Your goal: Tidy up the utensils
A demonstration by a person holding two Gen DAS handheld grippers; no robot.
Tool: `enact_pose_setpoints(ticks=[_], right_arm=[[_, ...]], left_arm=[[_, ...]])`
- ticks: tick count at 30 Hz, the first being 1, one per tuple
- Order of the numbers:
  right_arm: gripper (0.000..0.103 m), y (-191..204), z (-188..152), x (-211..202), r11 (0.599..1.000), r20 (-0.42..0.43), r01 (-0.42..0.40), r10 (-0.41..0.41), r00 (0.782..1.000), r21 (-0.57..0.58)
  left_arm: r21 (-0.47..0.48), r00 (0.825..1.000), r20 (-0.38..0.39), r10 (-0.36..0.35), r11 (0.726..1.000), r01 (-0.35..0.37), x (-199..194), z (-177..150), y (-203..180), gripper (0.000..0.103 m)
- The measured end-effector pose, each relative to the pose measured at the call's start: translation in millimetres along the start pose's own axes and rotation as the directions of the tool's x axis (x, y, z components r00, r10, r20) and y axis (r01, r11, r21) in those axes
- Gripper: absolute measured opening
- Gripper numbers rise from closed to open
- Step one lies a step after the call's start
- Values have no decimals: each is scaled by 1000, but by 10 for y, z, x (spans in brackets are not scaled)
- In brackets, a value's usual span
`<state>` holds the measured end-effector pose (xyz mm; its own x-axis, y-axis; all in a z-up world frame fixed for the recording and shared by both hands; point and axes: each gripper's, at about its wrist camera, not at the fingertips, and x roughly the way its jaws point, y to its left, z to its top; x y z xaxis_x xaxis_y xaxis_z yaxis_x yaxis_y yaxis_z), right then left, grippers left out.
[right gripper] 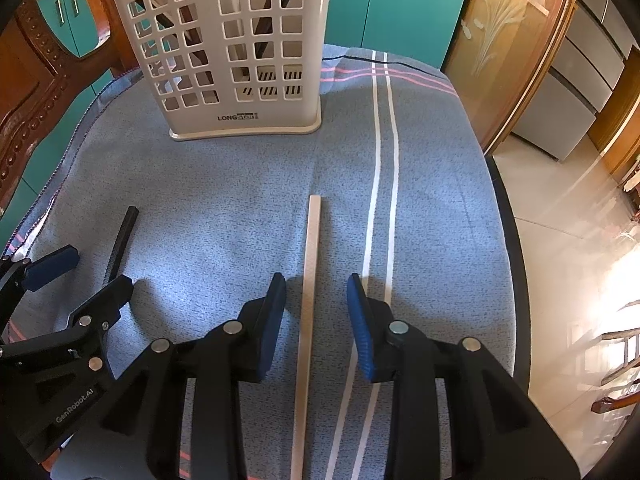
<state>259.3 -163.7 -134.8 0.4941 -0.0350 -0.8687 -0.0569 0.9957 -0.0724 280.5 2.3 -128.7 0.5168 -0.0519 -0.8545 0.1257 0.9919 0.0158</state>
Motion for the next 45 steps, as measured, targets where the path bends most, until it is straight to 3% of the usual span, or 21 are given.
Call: enact_pose_setpoints(ticks=[9, 15, 28, 35, 45], right_arm=[[34, -4, -12, -14, 1000, 0, -4, 4, 1000, 2], [42, -43, -13, -23, 1000, 0, 0, 0, 1000, 14], [42, -43, -14, -24, 1000, 1, -1, 0, 1000, 12], [42, -45, 14, -9, 1000, -9, -8, 8, 1000, 7], [42, -39, 29, 6, 1000, -4, -10, 10, 1000, 1]], left_arm=[[0, 1000, -2, 2, 1000, -2, -7, -1, -16, 66], [2, 1000, -2, 2, 1000, -2, -9, 0, -15, 66], [1, 1000, -2, 2, 1000, -2, -11, 3, -25, 66], [23, 1000, 2, -20, 1000, 19, -26, 9, -57, 53], [27, 1000, 3, -12, 1000, 12, -19, 32, -76, 53]])
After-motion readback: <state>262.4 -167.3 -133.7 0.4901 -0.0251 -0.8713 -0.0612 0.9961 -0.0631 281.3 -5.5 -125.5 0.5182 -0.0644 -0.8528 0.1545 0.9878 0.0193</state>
